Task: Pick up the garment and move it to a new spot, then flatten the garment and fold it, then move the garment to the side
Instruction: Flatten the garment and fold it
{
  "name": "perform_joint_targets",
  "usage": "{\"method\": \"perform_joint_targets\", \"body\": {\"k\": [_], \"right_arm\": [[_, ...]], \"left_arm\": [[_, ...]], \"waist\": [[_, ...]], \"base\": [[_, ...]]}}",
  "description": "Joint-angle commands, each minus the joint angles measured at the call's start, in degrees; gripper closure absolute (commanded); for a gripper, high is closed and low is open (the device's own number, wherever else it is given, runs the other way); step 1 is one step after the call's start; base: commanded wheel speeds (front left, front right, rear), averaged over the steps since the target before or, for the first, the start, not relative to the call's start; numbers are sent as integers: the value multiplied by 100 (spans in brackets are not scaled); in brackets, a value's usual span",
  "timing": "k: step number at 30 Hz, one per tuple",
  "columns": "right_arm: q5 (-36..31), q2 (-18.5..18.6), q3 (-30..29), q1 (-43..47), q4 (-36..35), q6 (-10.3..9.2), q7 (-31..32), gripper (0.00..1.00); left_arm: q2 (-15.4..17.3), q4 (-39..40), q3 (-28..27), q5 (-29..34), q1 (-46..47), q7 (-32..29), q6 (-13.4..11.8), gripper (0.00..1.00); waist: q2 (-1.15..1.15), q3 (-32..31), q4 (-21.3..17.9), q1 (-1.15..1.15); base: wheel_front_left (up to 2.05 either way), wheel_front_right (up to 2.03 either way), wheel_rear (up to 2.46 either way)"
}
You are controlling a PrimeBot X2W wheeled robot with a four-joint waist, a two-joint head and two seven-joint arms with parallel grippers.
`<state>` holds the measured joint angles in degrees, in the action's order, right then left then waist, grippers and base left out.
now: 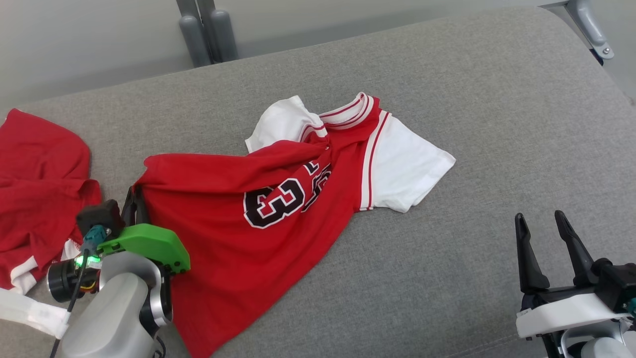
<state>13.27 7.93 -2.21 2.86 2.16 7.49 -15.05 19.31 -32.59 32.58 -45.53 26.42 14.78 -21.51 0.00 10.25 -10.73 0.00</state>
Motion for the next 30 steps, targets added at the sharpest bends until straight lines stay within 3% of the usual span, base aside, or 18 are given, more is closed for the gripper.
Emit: {"method": "perform_joint_targets", "body": {"k": [1, 9, 10, 11, 12, 16, 21, 25, 30], "right_arm": [[-6, 37, 3, -30, 12, 0, -20, 0], [-29, 77, 70, -77, 67, 0, -20, 0], [-28, 77, 77, -69, 76, 0, -20, 0], [-33, 76, 83, -56, 86, 0, -20, 0], [-33, 74, 93, -30, 92, 0, -20, 0], [-41, 67, 86, 76, 95, 0, -20, 0], [-99, 51, 35, 165, 6, 0, -20, 0], [-137, -1, -23, 274, -70, 0, -20, 0], [-187, -46, -22, 402, -105, 0, -20, 0]], "left_arm": [[-35, -33, -108, 173, 160, 46, -3, 100], [-476, -533, -410, 676, 171, 43, 281, 100], [-524, -640, -409, 689, 167, 43, 343, 58], [-530, -691, -442, 737, 178, 43, 375, 33], [-551, -747, -511, 765, 142, 44, 386, 0], [-525, -411, -959, 1034, -148, 43, 203, 0], [-641, 977, -1669, 1659, -1055, 38, -74, 0], [-941, 2156, -1661, 2121, -1947, 37, 56, 0], [-1312, 2686, -969, 2605, -2533, 37, 544, 0]], "waist": [[0, -16, 42, 0], [0, -71, 117, 0], [0, -88, 116, 0], [0, -111, 117, 0], [0, -135, 117, 0], [0, -257, 98, 0], [0, -442, -33, 0], [0, -609, -186, 0], [0, -784, -400, 0]], "base": [[0, 0, 0], [0, 0, 0], [0, 0, 0], [0, 0, 0], [0, 0, 0], [0, 0, 0], [0, 0, 0], [0, 0, 0], [0, 0, 0]]}}
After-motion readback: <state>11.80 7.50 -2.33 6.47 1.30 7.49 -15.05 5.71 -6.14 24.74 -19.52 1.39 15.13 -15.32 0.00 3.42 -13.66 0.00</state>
